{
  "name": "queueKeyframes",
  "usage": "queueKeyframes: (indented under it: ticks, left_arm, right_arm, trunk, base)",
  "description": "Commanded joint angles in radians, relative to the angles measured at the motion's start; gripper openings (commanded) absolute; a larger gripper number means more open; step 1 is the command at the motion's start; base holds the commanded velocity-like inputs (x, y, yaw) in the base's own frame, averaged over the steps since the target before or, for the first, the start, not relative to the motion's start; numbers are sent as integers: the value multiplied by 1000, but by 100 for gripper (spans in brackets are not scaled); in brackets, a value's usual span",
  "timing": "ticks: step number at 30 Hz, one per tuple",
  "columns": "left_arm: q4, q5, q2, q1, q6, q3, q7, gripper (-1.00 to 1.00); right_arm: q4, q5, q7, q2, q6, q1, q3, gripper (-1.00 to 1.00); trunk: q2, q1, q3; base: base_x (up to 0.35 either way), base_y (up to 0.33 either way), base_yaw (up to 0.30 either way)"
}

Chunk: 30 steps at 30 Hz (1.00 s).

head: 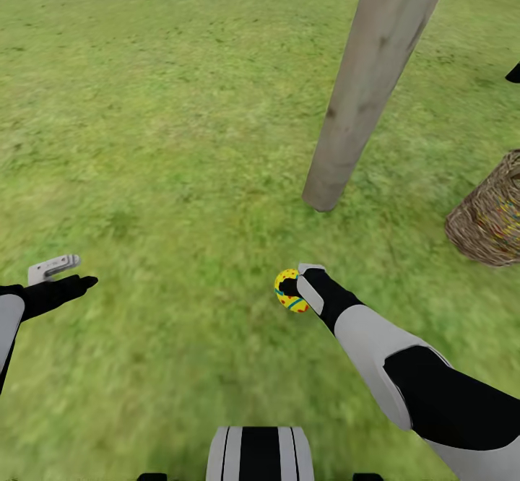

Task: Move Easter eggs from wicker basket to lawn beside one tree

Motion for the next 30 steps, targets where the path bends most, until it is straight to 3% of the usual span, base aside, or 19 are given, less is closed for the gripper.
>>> queueKeyframes:
  ticks: [1, 9, 21, 22, 30]
  left_arm:
    - [-1, 10, 0, -1, 3, 0, 9, 100]
    - [-1, 10, 1, -1, 3, 0, 9, 100]
    - [-1, 10, 1, -1, 3, 0, 9, 100]
    - [-1, 10, 1, -1, 3, 0, 9, 100]
    - [-1, 10, 0, -1, 3, 0, 9, 100]
  right_arm:
    - [-1, -11, -8, 0, 4, 0, 8, -100]
    - [1, -11, -8, 1, 4, 0, 9, -100]
    - [3, -11, -8, 0, 3, 0, 9, -100]
    - [3, -10, -8, 0, 3, 0, 9, 100]
    - [5, -11, -8, 0, 2, 0, 9, 100]
  trunk:
    - [-1, 0, -5]
    - [-2, 2, -24]
    - [-2, 2, -24]
    - [-2, 2, -24]
    - [-2, 2, -24]
  base:
    - [0, 0, 0]
    - [0, 0, 0]
    - [0, 0, 0]
    - [0, 0, 0]
    - [0, 0, 0]
